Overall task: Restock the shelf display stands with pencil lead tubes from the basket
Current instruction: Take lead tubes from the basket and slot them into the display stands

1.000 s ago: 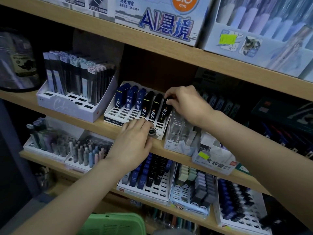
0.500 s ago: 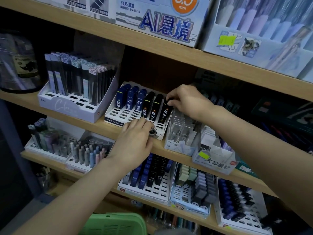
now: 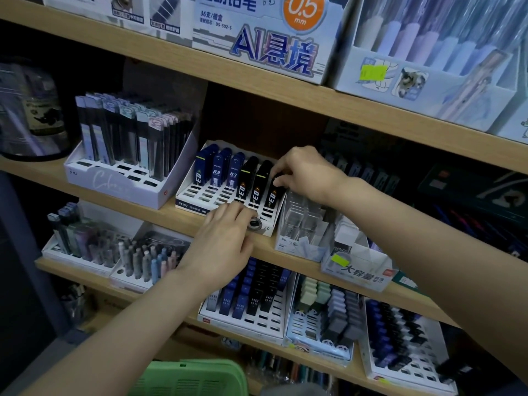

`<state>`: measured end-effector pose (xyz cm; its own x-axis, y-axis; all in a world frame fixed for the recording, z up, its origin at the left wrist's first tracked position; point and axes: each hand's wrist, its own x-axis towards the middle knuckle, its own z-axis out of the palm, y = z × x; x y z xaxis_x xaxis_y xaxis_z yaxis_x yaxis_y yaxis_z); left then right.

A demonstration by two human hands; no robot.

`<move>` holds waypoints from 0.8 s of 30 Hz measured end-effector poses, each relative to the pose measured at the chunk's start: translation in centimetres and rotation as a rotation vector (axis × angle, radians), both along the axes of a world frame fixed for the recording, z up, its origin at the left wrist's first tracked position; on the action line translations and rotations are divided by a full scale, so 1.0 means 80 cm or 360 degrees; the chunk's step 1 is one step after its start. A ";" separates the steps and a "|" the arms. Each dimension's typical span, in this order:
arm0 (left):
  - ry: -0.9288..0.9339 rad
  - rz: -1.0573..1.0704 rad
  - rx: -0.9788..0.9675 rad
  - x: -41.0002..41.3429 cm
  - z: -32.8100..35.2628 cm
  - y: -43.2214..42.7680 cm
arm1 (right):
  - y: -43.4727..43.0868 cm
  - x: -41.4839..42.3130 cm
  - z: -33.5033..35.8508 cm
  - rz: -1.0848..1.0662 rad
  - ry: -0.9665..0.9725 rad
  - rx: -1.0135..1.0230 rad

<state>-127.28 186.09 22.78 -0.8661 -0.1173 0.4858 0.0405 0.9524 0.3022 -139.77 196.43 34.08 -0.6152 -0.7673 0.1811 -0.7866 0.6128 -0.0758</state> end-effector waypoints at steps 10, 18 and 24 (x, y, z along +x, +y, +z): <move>-0.0049 -0.0022 -0.0029 0.000 0.001 -0.004 | 0.008 0.006 -0.008 -0.0025 0.0131 -0.0187; -0.0123 -0.0052 -0.0037 0.001 0.009 -0.005 | 0.013 0.014 -0.010 -0.0014 0.0198 -0.0103; -0.0267 -0.0052 0.0083 0.016 0.023 -0.009 | 0.019 0.037 -0.020 -0.0123 0.0295 -0.0168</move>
<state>-126.00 185.37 24.65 -0.9383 -0.1092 0.3282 0.0160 0.9342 0.3565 -136.82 197.98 32.51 -0.6204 -0.6899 0.3730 -0.7439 0.6683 -0.0012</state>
